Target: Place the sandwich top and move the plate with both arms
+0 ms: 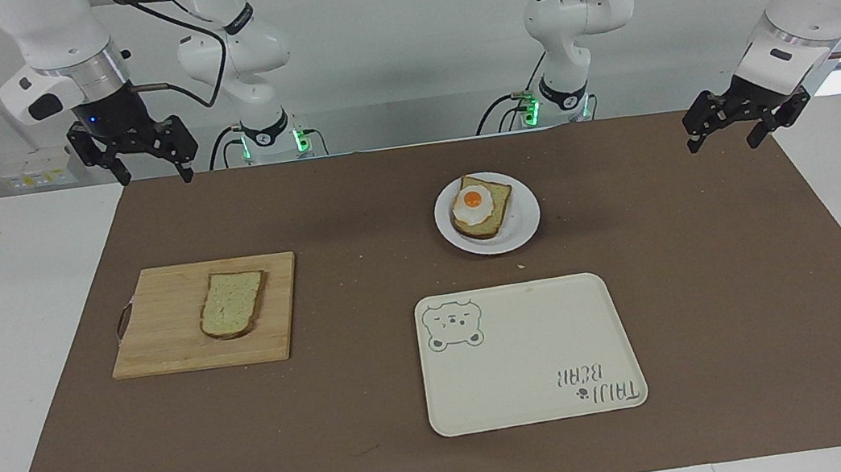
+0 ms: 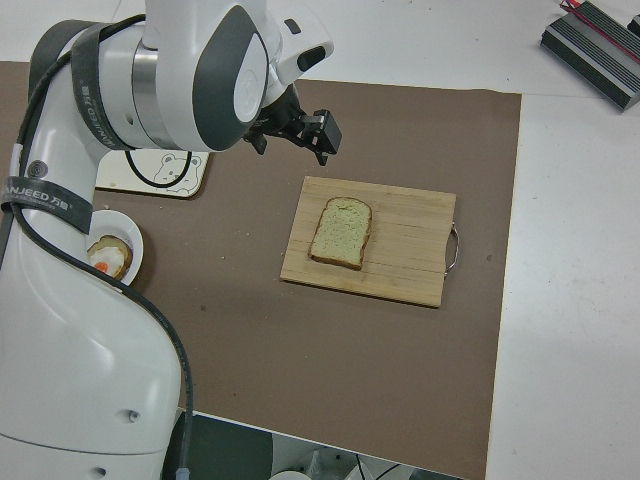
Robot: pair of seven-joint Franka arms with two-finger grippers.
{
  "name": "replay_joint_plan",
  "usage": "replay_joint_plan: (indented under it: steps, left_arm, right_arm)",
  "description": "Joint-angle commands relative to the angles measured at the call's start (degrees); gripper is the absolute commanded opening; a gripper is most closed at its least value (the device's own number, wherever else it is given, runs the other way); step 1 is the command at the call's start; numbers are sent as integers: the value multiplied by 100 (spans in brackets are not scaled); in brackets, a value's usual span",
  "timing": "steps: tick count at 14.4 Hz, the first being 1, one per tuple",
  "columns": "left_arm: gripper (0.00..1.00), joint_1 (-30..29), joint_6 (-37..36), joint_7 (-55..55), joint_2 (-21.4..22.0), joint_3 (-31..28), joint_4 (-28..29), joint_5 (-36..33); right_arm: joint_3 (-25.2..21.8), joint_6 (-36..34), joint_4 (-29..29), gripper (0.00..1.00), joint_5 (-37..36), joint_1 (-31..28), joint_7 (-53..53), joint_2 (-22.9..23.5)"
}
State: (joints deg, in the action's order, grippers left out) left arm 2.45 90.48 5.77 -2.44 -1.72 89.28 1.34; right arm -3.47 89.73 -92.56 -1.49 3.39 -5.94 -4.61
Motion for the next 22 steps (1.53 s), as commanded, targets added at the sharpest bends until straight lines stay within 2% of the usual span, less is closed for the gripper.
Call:
replay_joint_plan:
  steps: [1,8,11,14,22]
  left_arm:
    - [100,-60,40,56,42,31,11,-20]
    - [100,-60,40,56,42,31,11,-20]
    - [100,-60,-21,56,59,31,19,-20]
    - [100,-60,14,56,59,31,11,-20]
    - [100,-42,-13,39,68,31,11,-11]
  right_arm:
    - [22,27,-69,100,61,-40,172,-49]
    - [22,211,-139,100,61,-75,172,-40]
    - [13,395,-428,100,79,-128,373,-13]
    - [-5,1238,-1095,100,341,-294,848,48]
    - [-5,3014,-2151,100,808,-673,1806,944]
